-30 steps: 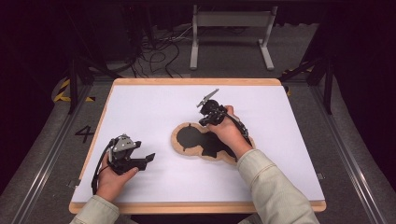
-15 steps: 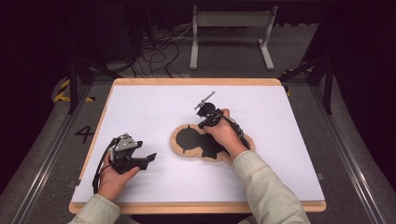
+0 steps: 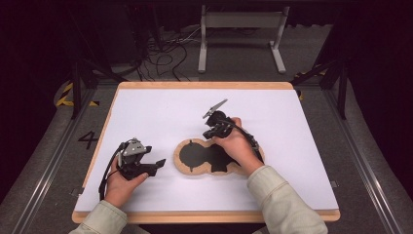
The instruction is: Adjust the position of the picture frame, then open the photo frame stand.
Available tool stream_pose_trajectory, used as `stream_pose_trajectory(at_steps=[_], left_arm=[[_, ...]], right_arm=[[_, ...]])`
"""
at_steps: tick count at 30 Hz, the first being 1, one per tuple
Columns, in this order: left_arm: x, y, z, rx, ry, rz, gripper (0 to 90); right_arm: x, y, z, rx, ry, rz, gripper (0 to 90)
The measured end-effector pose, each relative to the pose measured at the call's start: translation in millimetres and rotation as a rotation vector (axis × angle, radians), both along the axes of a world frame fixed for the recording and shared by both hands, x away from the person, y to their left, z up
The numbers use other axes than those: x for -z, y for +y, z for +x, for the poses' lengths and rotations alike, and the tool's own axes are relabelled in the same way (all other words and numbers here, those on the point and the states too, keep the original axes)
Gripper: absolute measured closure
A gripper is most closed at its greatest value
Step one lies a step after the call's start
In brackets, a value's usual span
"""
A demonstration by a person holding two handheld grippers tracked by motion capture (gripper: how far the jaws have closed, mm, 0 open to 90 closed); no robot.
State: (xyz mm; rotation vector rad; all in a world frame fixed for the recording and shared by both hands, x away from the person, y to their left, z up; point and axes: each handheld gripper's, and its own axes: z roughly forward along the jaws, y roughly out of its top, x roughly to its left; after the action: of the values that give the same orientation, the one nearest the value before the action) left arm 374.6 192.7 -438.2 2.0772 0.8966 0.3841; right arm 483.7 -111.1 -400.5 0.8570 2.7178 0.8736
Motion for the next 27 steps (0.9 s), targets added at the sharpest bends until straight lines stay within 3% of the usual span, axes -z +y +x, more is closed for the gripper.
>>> stream_pose_trajectory(at_steps=[4, 11, 21, 27], left_arm=[[-1.4, -3.4, 3.2, 0.006, 0.004, -0.012, 26.6], [-7.7, -10.2, 6.4, 0.022, 0.006, -0.027, 27.0], [-8.1, -14.9, 8.9, 0.035, 0.006, -0.024, 27.0], [-8.0, -15.0, 9.0, 0.033, 0.007, -0.028, 27.0]], right_arm=[[-20.4, -30.4, -16.0, 0.028, -0.045, 0.034, 90.0], [-40.6, -68.2, -46.9, 0.041, -0.109, 0.116, 86.9], [-51.1, -91.3, -82.5, 0.006, -0.153, 0.184, 85.0], [-47.8, -95.3, -102.4, -0.024, -0.153, 0.177, 84.3]])
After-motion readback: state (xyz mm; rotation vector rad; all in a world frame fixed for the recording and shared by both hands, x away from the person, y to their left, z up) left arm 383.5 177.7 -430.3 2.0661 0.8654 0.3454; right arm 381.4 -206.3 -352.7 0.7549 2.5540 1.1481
